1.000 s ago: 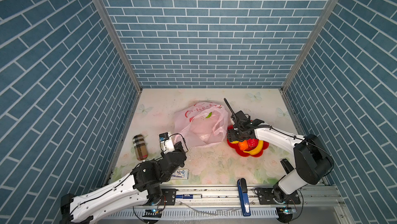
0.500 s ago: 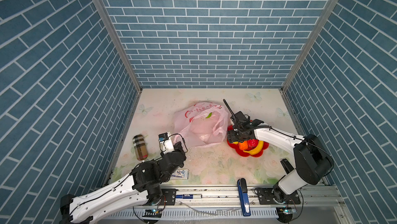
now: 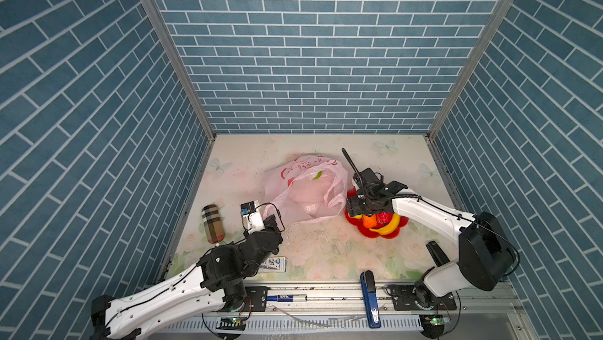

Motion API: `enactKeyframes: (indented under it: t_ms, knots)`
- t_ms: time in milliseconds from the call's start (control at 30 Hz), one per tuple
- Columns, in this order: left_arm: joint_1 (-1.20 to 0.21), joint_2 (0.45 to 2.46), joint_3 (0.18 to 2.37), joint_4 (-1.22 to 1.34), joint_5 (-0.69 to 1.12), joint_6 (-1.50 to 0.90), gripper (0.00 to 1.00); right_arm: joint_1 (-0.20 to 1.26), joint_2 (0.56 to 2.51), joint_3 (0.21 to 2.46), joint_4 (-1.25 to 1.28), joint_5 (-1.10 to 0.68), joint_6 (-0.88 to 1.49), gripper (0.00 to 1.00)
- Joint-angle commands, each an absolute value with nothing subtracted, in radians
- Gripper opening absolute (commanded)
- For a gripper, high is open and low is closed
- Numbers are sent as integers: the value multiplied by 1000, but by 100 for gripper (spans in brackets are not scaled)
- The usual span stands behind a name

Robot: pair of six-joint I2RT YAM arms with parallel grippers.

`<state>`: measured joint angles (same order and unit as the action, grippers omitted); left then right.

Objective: Take fruits out of the plastic bag
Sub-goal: Place the fruit on the plate, then pick up the fruit from the plastic bag.

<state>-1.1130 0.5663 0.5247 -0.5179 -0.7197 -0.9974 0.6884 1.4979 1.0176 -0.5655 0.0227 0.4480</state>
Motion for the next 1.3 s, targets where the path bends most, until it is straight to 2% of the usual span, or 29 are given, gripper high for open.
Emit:
enactKeyframes:
  t_ms: [0,233,567,767,1000,1267]
  knots:
    - [-1118,562,507,-523,-724,-990,0,693,1451,1049,-609,56,471,76]
    - [-1118,569,513,-517,-718,-979,0,694,1355,1047,-646,104,472,73]
    - [-1118,611,535,-473,-701,-959,0,714,1276,1163,-721,140,409,66]
    - [-1118,624,562,-462,-703,-939,0,803,1353,1275,-678,147,350,61]
    - [-1118,632,586,-452,-709,-927,0,877,1528,1390,-536,48,286,52]
    - [-1118,632,637,-463,-743,-910,0,914,1731,1404,-365,-37,233,44]
